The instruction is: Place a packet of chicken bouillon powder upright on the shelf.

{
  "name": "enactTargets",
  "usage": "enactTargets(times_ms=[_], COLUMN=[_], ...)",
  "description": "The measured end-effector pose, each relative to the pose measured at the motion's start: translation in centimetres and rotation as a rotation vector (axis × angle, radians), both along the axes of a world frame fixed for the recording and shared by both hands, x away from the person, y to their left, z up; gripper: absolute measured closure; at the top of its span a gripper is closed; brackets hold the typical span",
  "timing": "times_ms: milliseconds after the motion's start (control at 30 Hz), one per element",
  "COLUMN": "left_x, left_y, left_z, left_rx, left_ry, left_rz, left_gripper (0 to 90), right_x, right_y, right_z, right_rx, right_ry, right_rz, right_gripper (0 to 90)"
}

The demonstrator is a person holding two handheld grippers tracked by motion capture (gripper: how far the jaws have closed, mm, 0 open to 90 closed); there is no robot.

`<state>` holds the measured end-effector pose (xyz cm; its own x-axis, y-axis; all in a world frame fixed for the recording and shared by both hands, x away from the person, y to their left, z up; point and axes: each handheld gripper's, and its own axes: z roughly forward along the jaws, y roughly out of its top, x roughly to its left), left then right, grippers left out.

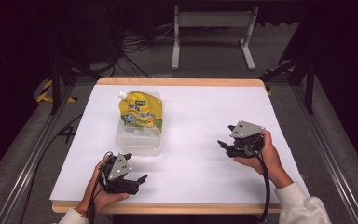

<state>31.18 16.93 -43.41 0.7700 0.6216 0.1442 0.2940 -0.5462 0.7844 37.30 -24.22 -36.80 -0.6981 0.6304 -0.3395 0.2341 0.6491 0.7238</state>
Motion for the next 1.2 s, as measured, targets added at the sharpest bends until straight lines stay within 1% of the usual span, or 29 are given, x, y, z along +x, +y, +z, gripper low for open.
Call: enactTargets(times_ms=[100, 200, 300, 333, 367, 433, 467, 500, 533, 667, 700, 733, 800, 867, 900, 933, 967, 1067, 1133, 1167, 1200], left_x=[0.0, 0.0, 0.0, 0.0, 0.0, 0.0, 0.0, 0.0, 0.0, 0.1, 0.1, 0.1, 0.2, 0.2, 0.1, 0.1, 0.1, 0.0, 0.0, 0.0, 0.1], left_y=[0.1, 0.3, 0.4, 0.4, 0.5, 0.7, 0.7, 0.8, 0.8, 1.0, 1.0, 1.0, 1.0, 1.1, 1.1, 1.2, 1.2, 1.3, 1.4, 1.4, 1.5], left_z=[-0.1, -0.3, -0.4, -0.5, -0.5, -0.6, -0.6, -0.6, -0.6, -0.7, -0.7, -0.8, -0.8, -0.9, -0.9, -0.9, -0.9, -1.0, -1.1, -1.1, -1.1], left_rx=[0.004, 0.006, 0.018, 0.026, 0.029, 0.031, 0.027, 0.028, 0.028, 0.023, 0.023, 0.031, 0.034, 0.021, 0.025, 0.022, 0.018, 0.020, 0.017, 0.017, 0.007], left_ry=[-0.003, 0.003, -0.001, -0.005, -0.007, -0.007, -0.008, -0.010, -0.010, -0.007, -0.007, -0.009, -0.011, -0.005, -0.008, -0.009, -0.005, -0.007, -0.003, -0.003, 0.002], left_rz=[-0.005, 0.003, 0.006, 0.004, 0.006, 0.009, 0.006, 0.010, 0.010, 0.008, 0.008, 0.009, 0.004, 0.003, 0.002, 0.001, 0.001, -0.002, -0.006, -0.006, -0.006], left_gripper=[12.3, 12.3, 12.4, 12.4, 12.5, 12.5, 12.5, 12.4, 12.4, 12.4, 12.4, 12.3, 12.4, 12.4, 12.4, 12.4, 12.4, 12.3, 12.2, 12.0, 12.0], right_x=[-0.6, -1.3, -2.0, -2.0, -2.5, -2.8, -3.2, -3.5, -3.5, -4.3, -4.3, -4.7, -4.9, -5.3, -5.5, -6.0, -6.0, -7.0, -7.7, -7.7, -8.0], right_y=[-0.9, -2.0, -3.2, -3.2, -3.9, -4.2, -4.7, -5.4, -5.4, -7.2, -7.2, -8.0, -8.3, -9.1, -9.5, -10.1, -10.1, -11.2, -11.8, -11.8, -12.2], right_z=[-0.3, -0.7, -1.3, -1.3, -1.8, -2.0, -2.3, -2.6, -2.6, -3.3, -3.3, -3.7, -3.9, -4.2, -4.4, -4.7, -4.7, -5.3, -5.7, -5.7, -5.9], right_rx=[-0.005, 0.002, 0.007, 0.007, -0.005, -0.006, -0.007, -0.001, -0.001, 0.025, 0.025, 0.036, 0.040, 0.057, 0.068, 0.078, 0.078, 0.105, 0.103, 0.103, 0.108], right_ry=[0.001, 0.007, 0.009, 0.009, -0.001, -0.008, -0.019, -0.012, -0.012, 0.004, 0.004, 0.009, 0.011, 0.015, 0.019, 0.016, 0.016, 0.021, 0.021, 0.021, 0.022], right_rz=[-0.013, -0.030, -0.045, -0.045, -0.052, -0.054, -0.060, -0.068, -0.068, -0.110, -0.110, -0.136, -0.143, -0.166, -0.174, -0.197, -0.197, -0.225, -0.252, -0.252, -0.267], right_gripper=[34.5, 33.3, 32.1, 32.1, 30.6, 30.5, 30.2, 27.9, 27.9, 25.4, 25.4, 23.7, 23.2, 22.3, 21.6, 20.1, 20.1, 18.7, 17.6, 17.6, 17.3])
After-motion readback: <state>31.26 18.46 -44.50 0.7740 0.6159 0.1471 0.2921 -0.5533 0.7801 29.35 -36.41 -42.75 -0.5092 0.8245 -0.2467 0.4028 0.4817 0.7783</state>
